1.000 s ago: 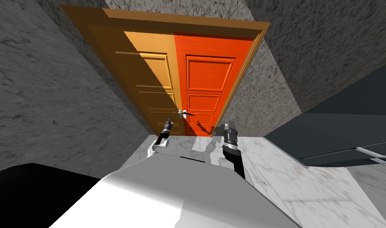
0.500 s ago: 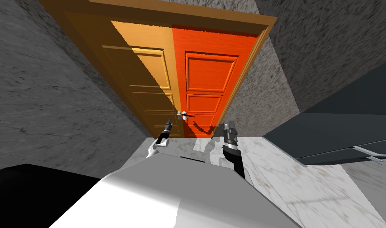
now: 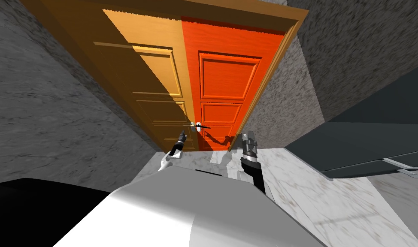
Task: Pull the door open
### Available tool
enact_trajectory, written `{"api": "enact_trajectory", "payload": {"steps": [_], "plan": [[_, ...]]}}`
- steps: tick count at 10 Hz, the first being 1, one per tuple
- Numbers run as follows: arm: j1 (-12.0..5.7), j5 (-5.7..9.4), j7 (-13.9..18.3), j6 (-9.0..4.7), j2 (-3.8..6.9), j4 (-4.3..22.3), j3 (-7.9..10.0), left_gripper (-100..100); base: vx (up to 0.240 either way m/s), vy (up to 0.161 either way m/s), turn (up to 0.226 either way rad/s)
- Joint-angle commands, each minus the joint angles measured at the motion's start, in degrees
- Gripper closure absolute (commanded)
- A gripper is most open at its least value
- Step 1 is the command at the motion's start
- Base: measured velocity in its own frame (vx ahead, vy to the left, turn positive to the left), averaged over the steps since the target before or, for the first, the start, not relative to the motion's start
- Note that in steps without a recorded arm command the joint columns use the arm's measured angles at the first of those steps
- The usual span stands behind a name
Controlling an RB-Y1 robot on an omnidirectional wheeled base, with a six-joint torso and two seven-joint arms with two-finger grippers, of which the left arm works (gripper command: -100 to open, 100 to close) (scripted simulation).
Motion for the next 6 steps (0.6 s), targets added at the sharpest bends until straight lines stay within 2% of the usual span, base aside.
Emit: {"api": "enact_trajectory", "payload": {"steps": [1, 3, 4, 6], "plan": [[-0.81, 0.33, 0.19, 0.55, 0.32, 1.89, 0.27, -100, 0.112, 0.065, -0.046], [-1.75, 0.72, 0.4, 1.23, 0.63, 4.25, 0.6, -100, 0.157, 0.089, -0.059], [-1.54, 0.54, 0.16, 1.2, 0.29, 3.33, 0.56, -100, 0.061, 0.034, -0.01], [-0.19, 1.73, 1.89, 0.0, 3.5, 5.99, 3.1, -100, 0.095, 0.001, -0.099]]}}
